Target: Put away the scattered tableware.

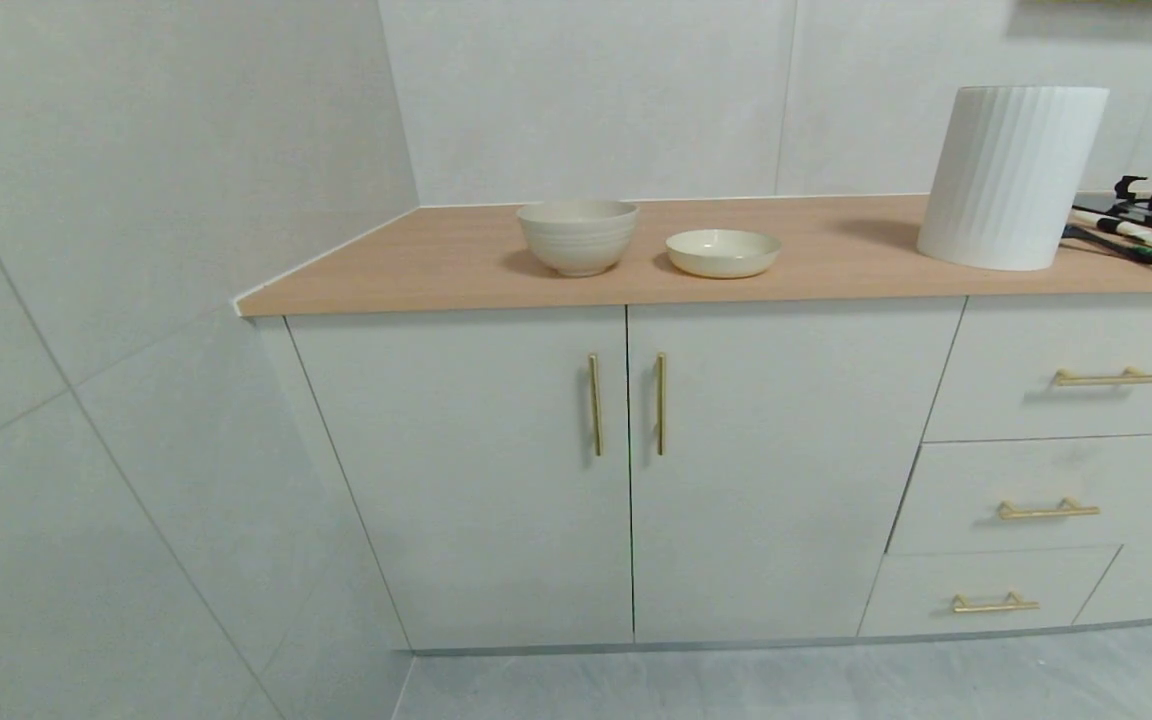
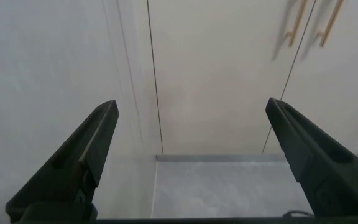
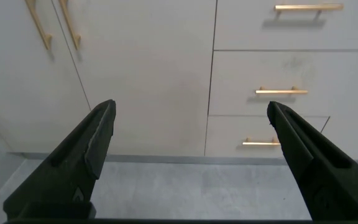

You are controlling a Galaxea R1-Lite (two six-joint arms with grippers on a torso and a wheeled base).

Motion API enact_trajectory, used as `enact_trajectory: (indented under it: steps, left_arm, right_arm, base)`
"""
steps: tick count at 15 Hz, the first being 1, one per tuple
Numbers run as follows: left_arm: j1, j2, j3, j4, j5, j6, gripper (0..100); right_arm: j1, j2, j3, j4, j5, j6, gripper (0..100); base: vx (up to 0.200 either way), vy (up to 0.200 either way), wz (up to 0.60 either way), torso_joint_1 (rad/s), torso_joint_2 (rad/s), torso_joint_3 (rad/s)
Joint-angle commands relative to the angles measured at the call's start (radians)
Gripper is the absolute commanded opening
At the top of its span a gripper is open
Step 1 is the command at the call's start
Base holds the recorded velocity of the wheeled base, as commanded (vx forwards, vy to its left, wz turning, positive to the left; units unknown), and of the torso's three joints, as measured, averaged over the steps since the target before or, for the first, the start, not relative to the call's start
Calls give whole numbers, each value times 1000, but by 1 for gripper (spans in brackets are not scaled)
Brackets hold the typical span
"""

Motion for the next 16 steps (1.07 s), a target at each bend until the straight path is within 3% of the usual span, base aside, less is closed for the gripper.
enact_trajectory:
  steps: [1,12,16]
  left_arm:
    - [0,0,0,0,0,0,100]
    - [0,0,0,0,0,7,100]
    - [0,2,0,0,0,3,100]
  right_arm:
    - [0,0,0,0,0,0,100]
    - [0,0,0,0,0,0,100]
    - [0,0,0,0,0,0,100]
  base:
    - [0,0,0,-41,232,168]
    - [0,0,0,-6,20,13]
    - [200,0,0,4,1,4]
